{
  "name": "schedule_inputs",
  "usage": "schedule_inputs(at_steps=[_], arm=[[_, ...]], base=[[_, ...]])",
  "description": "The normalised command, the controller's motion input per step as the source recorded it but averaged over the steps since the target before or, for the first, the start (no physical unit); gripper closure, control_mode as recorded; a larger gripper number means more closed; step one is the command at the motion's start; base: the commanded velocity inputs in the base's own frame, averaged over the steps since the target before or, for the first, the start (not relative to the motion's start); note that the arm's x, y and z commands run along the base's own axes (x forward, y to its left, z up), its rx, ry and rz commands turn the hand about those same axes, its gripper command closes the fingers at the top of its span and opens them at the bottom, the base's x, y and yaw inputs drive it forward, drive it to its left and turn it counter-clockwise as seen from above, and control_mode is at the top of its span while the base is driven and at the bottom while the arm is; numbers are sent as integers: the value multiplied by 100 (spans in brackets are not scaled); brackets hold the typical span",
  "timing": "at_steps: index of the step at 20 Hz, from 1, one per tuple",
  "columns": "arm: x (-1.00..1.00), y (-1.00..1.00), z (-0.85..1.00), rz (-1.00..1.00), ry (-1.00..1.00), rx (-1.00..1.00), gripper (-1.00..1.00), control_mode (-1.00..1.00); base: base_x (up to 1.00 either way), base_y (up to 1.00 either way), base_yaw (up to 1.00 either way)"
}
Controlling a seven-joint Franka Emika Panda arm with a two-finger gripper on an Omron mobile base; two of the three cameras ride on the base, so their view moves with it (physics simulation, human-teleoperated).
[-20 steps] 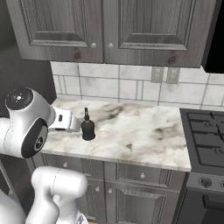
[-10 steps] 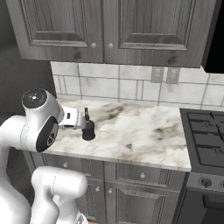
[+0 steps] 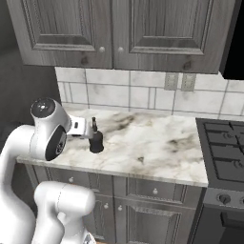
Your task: Place the liquor on the top shelf of the fridge to keep it out of children's reach, and place the lemon and apple on lower shelves for easy access.
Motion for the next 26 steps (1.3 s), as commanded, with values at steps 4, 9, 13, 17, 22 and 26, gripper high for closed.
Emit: schedule_inputs(at_steps=[4, 9, 13, 17, 22, 26], arm=[[40, 22, -26, 0, 1, 0, -100, -100], [38, 17, -24, 0, 0, 0, -100, -100], [38, 0, -22, 0, 0, 0, -100, -100], [36, 0, -16, -1, 0, 2, -100, -100], [33, -4, -1, -2, 0, 4, -100, -100], [27, -12, -4, -4, 0, 2, -100, -100]], base=[[0, 0, 0], [0, 0, 0], [0, 0, 0], [0, 0, 0], [0, 0, 0], [0, 0, 0]])
